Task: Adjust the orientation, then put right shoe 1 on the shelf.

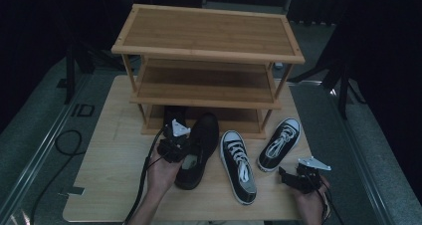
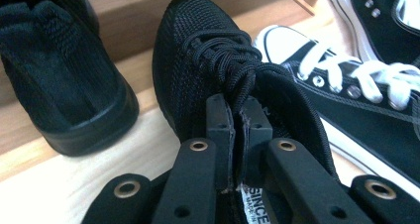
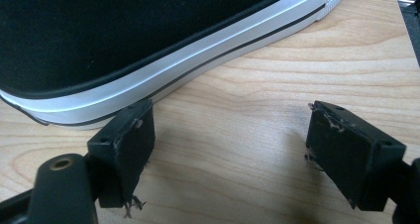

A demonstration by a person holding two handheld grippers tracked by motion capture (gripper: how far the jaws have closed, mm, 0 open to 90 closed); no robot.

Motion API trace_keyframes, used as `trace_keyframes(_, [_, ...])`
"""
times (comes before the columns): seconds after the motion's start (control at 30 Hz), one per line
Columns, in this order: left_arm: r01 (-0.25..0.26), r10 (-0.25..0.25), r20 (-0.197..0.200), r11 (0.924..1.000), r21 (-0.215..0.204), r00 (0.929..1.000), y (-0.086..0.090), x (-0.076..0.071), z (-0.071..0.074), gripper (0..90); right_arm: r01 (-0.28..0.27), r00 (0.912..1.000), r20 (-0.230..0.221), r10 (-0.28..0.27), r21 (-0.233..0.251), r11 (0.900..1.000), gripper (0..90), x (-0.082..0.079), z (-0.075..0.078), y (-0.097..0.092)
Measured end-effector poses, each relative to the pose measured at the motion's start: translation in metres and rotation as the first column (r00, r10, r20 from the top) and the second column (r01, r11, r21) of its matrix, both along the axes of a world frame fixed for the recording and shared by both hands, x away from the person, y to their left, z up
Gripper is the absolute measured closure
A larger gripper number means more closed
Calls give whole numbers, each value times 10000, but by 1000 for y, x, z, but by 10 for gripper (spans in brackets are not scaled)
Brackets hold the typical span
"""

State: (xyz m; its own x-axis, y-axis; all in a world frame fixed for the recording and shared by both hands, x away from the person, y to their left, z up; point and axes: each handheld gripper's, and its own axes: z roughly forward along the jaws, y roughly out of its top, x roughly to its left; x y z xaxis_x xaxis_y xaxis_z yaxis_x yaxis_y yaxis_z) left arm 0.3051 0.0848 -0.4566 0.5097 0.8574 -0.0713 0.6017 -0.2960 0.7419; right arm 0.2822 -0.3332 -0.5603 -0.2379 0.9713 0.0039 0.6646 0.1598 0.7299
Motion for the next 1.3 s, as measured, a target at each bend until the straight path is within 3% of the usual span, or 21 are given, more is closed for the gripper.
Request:
trace_keyframes(0.37, [-809,814,89,9958,-417,9966,1,26,-9,866,-30,10000,16,30,-38,10000,189,0,0,0])
trace_keyframes(0.77, [-1184,1194,93,9903,-728,9928,0,44,-18,865,-21,10000,4,21,-27,10000,188,0,0,0])
trace_keyframes(1.0, [-1657,1682,182,9813,-980,9856,3,56,-20,865,-24,10000,4,24,-28,10000,188,0,0,0])
trace_keyframes(1.23, [-2392,2442,235,9621,-1308,9694,8,67,-24,864,-24,10000,4,24,-30,10000,188,0,0,0])
trace_keyframes(1.3, [-2381,2432,194,9609,-1417,9698,7,69,-25,860,-23,10000,3,23,-28,10000,188,0,0,0])
